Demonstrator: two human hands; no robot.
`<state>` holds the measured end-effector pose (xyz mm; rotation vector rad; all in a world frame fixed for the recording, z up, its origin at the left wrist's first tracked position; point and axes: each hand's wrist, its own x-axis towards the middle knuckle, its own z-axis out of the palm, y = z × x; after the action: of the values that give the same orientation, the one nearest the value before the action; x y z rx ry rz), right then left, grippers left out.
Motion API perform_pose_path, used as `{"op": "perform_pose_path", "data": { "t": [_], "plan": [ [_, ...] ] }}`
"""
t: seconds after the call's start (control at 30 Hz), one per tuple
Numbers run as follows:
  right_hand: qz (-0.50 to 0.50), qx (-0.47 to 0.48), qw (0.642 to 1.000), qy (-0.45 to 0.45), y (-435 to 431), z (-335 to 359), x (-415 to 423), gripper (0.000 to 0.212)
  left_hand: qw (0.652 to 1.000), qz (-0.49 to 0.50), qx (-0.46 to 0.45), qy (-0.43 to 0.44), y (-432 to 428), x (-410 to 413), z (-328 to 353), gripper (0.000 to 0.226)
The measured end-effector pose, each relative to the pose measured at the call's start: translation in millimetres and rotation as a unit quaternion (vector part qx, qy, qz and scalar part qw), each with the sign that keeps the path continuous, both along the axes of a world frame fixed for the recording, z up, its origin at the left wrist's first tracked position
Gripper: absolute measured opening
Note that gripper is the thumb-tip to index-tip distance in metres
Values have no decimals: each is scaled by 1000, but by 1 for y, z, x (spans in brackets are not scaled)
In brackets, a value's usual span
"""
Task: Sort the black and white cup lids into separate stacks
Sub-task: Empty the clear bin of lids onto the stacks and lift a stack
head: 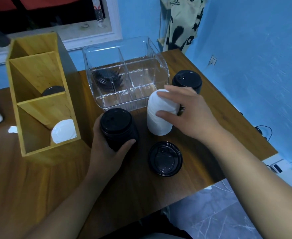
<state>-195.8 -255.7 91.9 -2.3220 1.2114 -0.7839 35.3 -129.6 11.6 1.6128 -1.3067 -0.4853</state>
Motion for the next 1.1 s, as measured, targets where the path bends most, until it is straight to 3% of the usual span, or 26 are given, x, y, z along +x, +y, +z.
{"op": "perform_pose_path", "data": {
  "t": [0.1,0.33,0.53,0.73,0.83,0.93,1.03,1.1],
  "plan": [
    [17,-13,999,43,-2,-13,6,52,1000,3,10,0,0,0,0,103],
    [36,-109,993,21,3,-47,3,51,1000,2,17,-4,0,0,-1,101],
    [55,-126,988,66,3,-38,-7,52,1000,3,15,-3,1,-1,-1,101],
    [115,-129,982,-71,67,-46,-47,36,1000,-1,14,5,0,0,0,102],
    [172,-69,983,-1,90,-71,-59,46,1000,0,13,2,0,1,-1,103],
    [182,-63,978,76,92,-90,-58,38,1000,-1,13,-1,0,1,-1,103],
    [140,-41,989,-13,83,-86,-59,26,1000,3,19,-1,1,-1,1,103],
    [51,14,993,-101,79,-72,-63,20,1000,4,25,1,1,-1,2,103]
  ]
}}
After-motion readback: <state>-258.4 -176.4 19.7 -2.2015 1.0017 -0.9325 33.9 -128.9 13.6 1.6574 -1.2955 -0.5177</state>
